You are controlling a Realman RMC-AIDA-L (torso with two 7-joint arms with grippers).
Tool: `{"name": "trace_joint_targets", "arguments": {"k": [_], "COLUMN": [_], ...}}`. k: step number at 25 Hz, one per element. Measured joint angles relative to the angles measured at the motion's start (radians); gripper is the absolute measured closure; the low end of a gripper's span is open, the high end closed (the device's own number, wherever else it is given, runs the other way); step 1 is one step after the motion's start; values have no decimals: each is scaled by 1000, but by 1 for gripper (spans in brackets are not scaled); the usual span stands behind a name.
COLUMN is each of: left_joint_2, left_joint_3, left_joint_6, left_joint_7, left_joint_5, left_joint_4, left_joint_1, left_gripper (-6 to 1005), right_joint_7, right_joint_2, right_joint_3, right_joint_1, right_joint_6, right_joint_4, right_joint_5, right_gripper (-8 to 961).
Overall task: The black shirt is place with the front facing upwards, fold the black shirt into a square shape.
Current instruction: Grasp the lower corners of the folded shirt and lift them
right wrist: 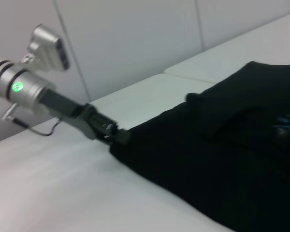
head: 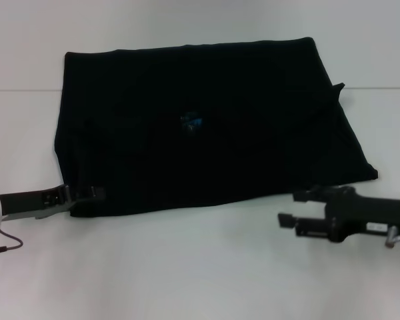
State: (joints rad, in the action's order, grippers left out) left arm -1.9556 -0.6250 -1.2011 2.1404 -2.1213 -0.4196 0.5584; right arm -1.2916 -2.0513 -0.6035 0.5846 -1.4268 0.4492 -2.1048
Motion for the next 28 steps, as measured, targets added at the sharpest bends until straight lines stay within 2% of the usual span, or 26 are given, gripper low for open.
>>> {"name": "trace_joint_targets", "arguments": {"k": [3, 5, 9, 12, 14, 17, 21, 28], "left_joint_2": [1, 1, 3, 5, 6, 6, 7, 9], "left_joint_3": [1, 0, 3, 4, 0, -2, 0, 4], "left_joint_6": [-4, -8, -15, -15, -16, -18, -31, -38], "left_joint_7": [-2, -3, -4, -1, 0, 1, 1, 1], "left_joint_5": [0, 0, 0, 0, 0, 0, 0, 2], "left_joint_4": [0, -1, -1, -1, -1, -1, -1, 0], "left_joint_1": [0, 2, 3, 6, 12, 18, 27, 29], "left_gripper": [551, 632, 735, 797, 839, 901, 968, 964], "right_joint_7": [-125, -284, -652, -942, -1078, -1182, -1192, -1161], "right_joint_2": [13, 36, 109, 173, 191, 186, 166, 143], "right_joint_3": [15, 16, 10, 7, 7, 8, -22, -77], "right_joint_1": [-5, -5, 30, 99, 141, 196, 236, 262], "right_joint_6": [1, 10, 54, 91, 115, 163, 232, 358], "right_joint_4": [67, 138, 235, 242, 243, 248, 193, 72], "right_joint_5": [-3, -15, -94, -225, -321, -439, -476, -481], "right_gripper": [183, 185, 188, 187, 187, 188, 190, 192]}}
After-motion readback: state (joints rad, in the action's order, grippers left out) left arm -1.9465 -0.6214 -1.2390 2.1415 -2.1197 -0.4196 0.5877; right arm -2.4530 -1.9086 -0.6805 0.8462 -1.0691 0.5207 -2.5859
